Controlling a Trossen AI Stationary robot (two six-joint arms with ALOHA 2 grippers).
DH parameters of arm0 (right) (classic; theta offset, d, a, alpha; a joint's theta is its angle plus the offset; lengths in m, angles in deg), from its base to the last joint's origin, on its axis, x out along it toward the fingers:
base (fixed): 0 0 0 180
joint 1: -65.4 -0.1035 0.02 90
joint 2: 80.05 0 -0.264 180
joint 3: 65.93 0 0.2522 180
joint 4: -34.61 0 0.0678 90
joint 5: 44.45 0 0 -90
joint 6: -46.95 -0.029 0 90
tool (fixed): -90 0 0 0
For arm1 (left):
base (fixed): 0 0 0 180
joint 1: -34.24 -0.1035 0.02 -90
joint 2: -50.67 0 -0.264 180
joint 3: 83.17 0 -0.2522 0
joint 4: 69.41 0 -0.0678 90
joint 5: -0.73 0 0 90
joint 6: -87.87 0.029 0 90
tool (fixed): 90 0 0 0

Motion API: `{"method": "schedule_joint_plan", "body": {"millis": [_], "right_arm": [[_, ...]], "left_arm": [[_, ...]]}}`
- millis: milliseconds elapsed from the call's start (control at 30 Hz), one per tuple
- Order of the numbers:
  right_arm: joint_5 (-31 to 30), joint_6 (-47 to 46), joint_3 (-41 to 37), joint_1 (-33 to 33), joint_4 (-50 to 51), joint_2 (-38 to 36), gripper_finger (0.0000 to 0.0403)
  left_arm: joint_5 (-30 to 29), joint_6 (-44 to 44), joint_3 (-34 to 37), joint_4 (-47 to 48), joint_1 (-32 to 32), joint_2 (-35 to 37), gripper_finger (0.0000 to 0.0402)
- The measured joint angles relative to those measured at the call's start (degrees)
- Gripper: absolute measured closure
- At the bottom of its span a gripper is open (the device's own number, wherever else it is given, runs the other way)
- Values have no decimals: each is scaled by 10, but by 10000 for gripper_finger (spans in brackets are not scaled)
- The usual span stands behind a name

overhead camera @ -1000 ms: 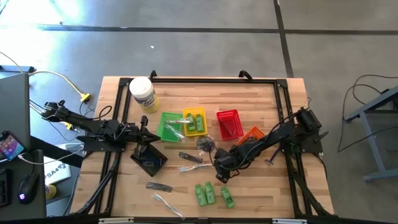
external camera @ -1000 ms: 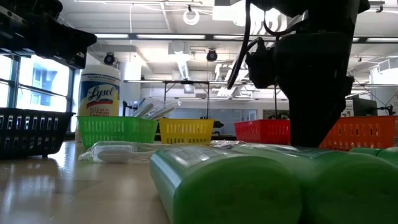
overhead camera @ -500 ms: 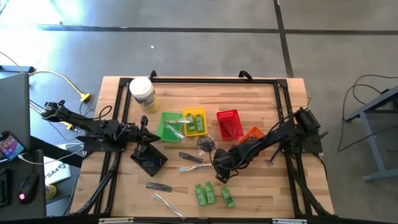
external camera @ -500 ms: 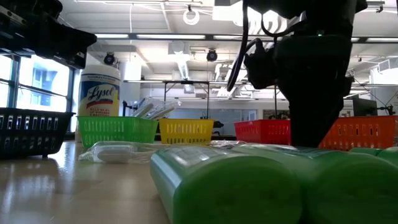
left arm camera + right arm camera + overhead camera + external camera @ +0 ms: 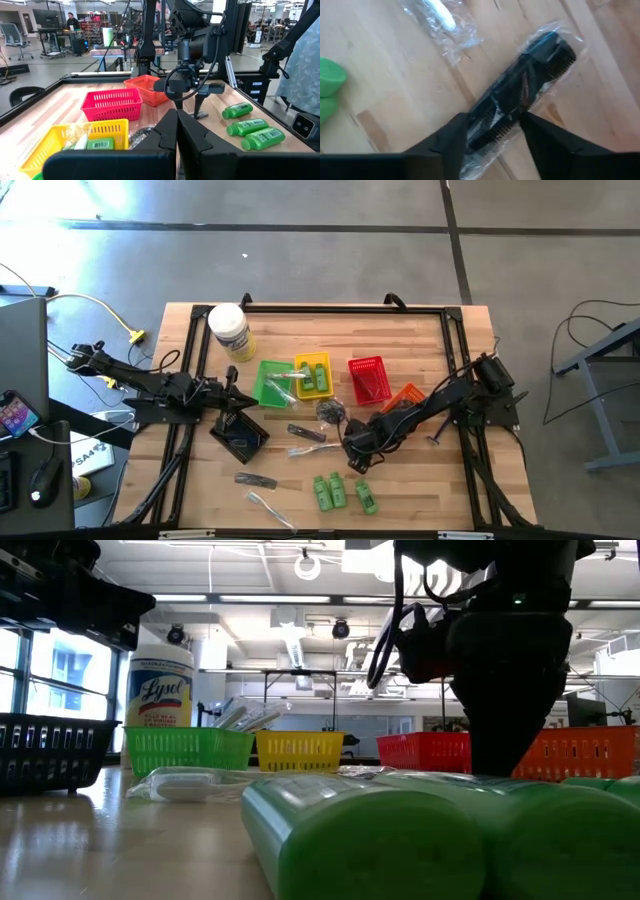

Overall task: Pick & Place Travel size toiletries
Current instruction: Put the top right black comb into the red basket

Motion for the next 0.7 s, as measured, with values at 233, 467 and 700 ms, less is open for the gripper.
{"method": "schedule_joint_plan", "body": {"millis": [233, 467, 700], "right_arm": [[-4, 14, -1, 2, -7, 1, 331], [-21, 49, 0, 1, -13, 1, 396], [-59, 83, 77, -11, 84, 11, 400]], "left_arm": [[0, 0, 0, 0, 0, 0, 402], [0, 0, 0, 0, 0, 0, 402], [0, -2, 0, 0, 0, 0, 402]]}}
